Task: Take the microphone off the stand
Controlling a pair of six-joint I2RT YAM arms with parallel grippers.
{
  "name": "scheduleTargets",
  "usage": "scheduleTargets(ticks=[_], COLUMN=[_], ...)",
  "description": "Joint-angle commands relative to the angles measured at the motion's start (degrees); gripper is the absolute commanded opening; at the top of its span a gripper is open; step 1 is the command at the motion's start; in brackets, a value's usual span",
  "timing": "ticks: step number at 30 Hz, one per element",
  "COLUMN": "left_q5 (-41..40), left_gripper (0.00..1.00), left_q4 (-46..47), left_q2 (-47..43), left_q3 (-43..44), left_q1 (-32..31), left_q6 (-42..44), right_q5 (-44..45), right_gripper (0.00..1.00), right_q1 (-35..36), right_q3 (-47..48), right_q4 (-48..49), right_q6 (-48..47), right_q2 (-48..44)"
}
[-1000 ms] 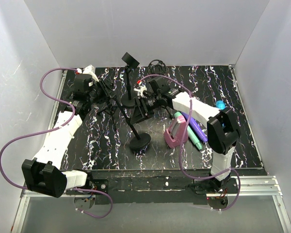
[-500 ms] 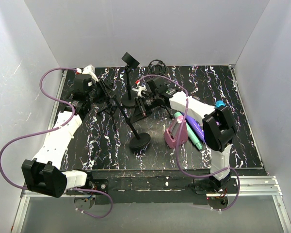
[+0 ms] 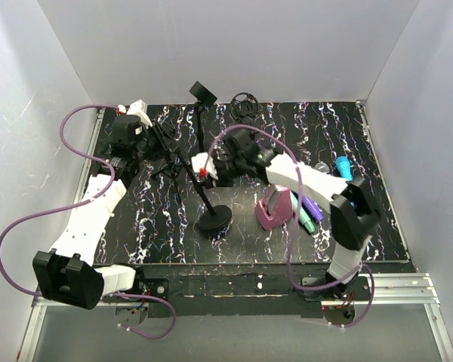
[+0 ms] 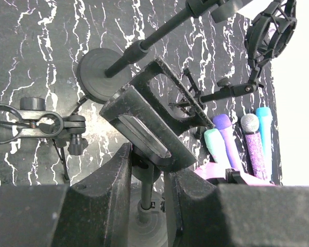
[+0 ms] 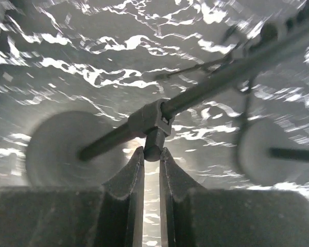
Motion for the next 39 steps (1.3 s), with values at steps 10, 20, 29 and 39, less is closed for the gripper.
scheduleTargets(ticks=[10, 20, 29, 39], left_q5=[6.21, 6.03, 5.25, 4.89], left_gripper=[0.0, 0.0, 0.0, 0.0], left_q4=[-0.09, 0.62, 0.79, 0.53], left_q2=[-2.56, -2.65, -2.38, -2.47], left_q3=[0.04, -0.84, -0.75, -0.92], left_q1=[-0.26, -0.08, 0.19, 0.27], left_q6=[-3.17, -3.88, -3.88, -3.35], right_q5=[5.39, 7.88, 3.66, -2.41], right_gripper=[0.38, 0.6, 0.6, 0.61], right_q1=[3.05, 0.5, -1.6, -3.11], right_q3=[-33.39, -14.51, -1.32, -3.94], right_q4=[54.3, 17.48, 0.86, 3.3], right_q6=[-49.46, 8.07, 37.98, 55.06], right_q2=[-17.47, -18.37, -7.83, -3.78])
